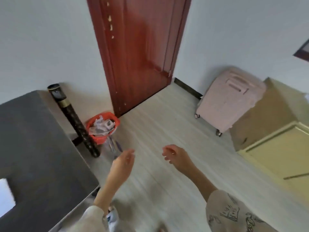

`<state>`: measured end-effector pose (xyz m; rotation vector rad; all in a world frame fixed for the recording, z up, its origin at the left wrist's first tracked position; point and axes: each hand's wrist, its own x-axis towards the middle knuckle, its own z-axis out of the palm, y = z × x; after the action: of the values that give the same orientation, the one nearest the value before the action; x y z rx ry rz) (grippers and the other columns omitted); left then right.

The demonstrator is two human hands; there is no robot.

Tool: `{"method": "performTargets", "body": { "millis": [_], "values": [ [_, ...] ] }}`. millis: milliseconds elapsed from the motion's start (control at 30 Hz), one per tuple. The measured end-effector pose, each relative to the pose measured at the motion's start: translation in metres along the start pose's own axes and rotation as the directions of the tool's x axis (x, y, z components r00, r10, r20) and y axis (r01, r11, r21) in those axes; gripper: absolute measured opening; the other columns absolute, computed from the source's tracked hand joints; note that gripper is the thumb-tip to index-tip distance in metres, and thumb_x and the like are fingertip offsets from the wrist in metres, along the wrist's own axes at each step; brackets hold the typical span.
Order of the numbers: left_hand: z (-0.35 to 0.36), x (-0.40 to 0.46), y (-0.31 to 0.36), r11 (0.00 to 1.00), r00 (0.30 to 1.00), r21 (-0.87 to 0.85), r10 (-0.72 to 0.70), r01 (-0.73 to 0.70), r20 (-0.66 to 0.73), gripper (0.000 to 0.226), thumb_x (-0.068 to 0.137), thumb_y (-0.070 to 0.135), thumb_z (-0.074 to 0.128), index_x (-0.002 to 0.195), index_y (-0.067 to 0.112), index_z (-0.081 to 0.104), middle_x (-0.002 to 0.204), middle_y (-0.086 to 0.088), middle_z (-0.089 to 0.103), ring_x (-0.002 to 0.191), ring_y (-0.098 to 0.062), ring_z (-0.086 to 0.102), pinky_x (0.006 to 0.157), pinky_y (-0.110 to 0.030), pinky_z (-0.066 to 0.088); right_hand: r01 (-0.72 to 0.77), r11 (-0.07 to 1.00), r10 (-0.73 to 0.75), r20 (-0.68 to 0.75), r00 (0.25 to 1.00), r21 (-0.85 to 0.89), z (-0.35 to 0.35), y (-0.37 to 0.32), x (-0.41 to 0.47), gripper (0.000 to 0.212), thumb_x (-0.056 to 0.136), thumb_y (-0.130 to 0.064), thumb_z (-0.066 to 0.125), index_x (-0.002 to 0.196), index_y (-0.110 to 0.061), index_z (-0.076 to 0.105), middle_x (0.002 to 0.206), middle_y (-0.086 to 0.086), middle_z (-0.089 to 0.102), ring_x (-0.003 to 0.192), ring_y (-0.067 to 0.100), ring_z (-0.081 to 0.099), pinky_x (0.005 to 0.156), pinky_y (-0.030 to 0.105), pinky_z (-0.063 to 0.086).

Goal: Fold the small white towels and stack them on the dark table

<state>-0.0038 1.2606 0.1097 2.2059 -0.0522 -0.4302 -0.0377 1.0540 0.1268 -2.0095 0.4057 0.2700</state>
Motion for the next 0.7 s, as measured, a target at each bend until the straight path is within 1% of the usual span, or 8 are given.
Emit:
{"method": "performTargets", "body": {
  "millis": [67,100,167,233,367,433,567,700],
  "values": [
    [0.055,-0.004,0.044,0.996,0.991,-0.021,0.093,-0.091,0.1,0.012,0.091,0.02,0.051,0.096,0.027,0.059,0.085,-0.008,0.064,0.087,-0.033,0.064,0.081,-0.036,0.049,-0.047,0.996,0.056,-0.128,0.99,0.074,-0.059,0.034,-0.027,0.011,0.094,-0.02,0.052,0.086,-0.025,0.057,0.08,-0.005,0.063,0.074,0.015,0.061,0.066,0.018,0.044],
    [0.08,-0.006,0.064,0.988,0.977,-0.009,0.157,-0.157,0.147,0.014,0.091,0.019,0.051,0.095,0.032,0.057,0.085,-0.005,0.065,0.084,-0.028,0.065,0.081,-0.037,0.051,-0.069,0.992,0.087,-0.184,0.979,0.102,-0.086,0.05,-0.041,0.012,0.094,-0.02,0.052,0.086,-0.025,0.057,0.08,-0.005,0.063,0.074,0.016,0.061,0.064,0.017,0.043],
    [0.125,-0.01,0.108,0.956,0.926,0.033,0.275,-0.293,0.258,0.018,0.093,0.016,0.05,0.105,0.025,0.059,0.093,0.0,0.065,0.082,-0.016,0.063,0.079,-0.024,0.048,-0.103,0.984,0.141,-0.283,0.949,0.146,-0.134,0.079,-0.068,0.01,0.094,-0.019,0.052,0.087,-0.024,0.057,0.079,-0.005,0.064,0.073,0.015,0.061,0.063,0.016,0.043],
    [0.178,-0.014,0.162,0.912,0.857,0.037,0.368,-0.407,0.361,0.021,0.094,0.015,0.049,0.112,0.017,0.06,0.097,0.005,0.063,0.083,-0.011,0.06,0.074,-0.013,0.041,-0.125,0.97,0.2,-0.397,0.896,0.207,-0.189,0.117,-0.1,0.008,0.094,-0.019,0.052,0.089,-0.022,0.057,0.081,-0.002,0.065,0.072,0.015,0.062,0.062,0.016,0.043],
    [0.269,-0.009,0.248,0.833,0.73,0.025,0.469,-0.552,0.498,0.023,0.094,0.013,0.049,0.113,0.013,0.06,0.1,0.001,0.064,0.083,-0.012,0.06,0.071,-0.011,0.04,-0.13,0.943,0.283,-0.536,0.795,0.305,-0.272,0.174,-0.139,0.007,0.095,-0.019,0.052,0.097,-0.018,0.058,0.085,0.0,0.065,0.074,0.013,0.062,0.06,0.011,0.043],
    [0.314,-0.006,0.281,0.802,0.681,0.005,0.504,-0.597,0.531,0.021,0.093,0.013,0.049,0.111,0.014,0.06,0.098,0.002,0.064,0.08,-0.012,0.06,0.067,-0.009,0.039,-0.131,0.926,0.325,-0.573,0.752,0.354,-0.309,0.201,-0.151,0.011,0.095,-0.019,0.052,0.101,-0.015,0.06,0.084,-0.001,0.065,0.074,0.011,0.062,0.062,0.012,0.044],
    [0.419,0.002,0.34,0.771,0.599,-0.029,0.518,-0.636,0.611,0.021,0.094,0.015,0.048,0.111,0.017,0.06,0.101,0.004,0.065,0.082,-0.01,0.06,0.071,-0.012,0.041,-0.145,0.899,0.393,-0.616,0.683,0.414,-0.396,0.264,-0.159,0.011,0.095,-0.019,0.051,0.101,-0.016,0.06,0.086,0.0,0.066,0.075,0.013,0.063,0.065,0.015,0.045],
    [0.516,0.024,0.404,0.736,0.536,-0.04,0.528,-0.676,0.659,0.022,0.094,0.015,0.047,0.112,0.015,0.06,0.105,0.001,0.066,0.083,-0.009,0.059,0.066,0.0,0.039,-0.153,0.882,0.436,-0.652,0.62,0.445,-0.493,0.318,-0.145,0.01,0.095,-0.018,0.05,0.098,-0.017,0.059,0.084,-0.001,0.066,0.075,0.014,0.063,0.065,0.017,0.045]
  ]
}}
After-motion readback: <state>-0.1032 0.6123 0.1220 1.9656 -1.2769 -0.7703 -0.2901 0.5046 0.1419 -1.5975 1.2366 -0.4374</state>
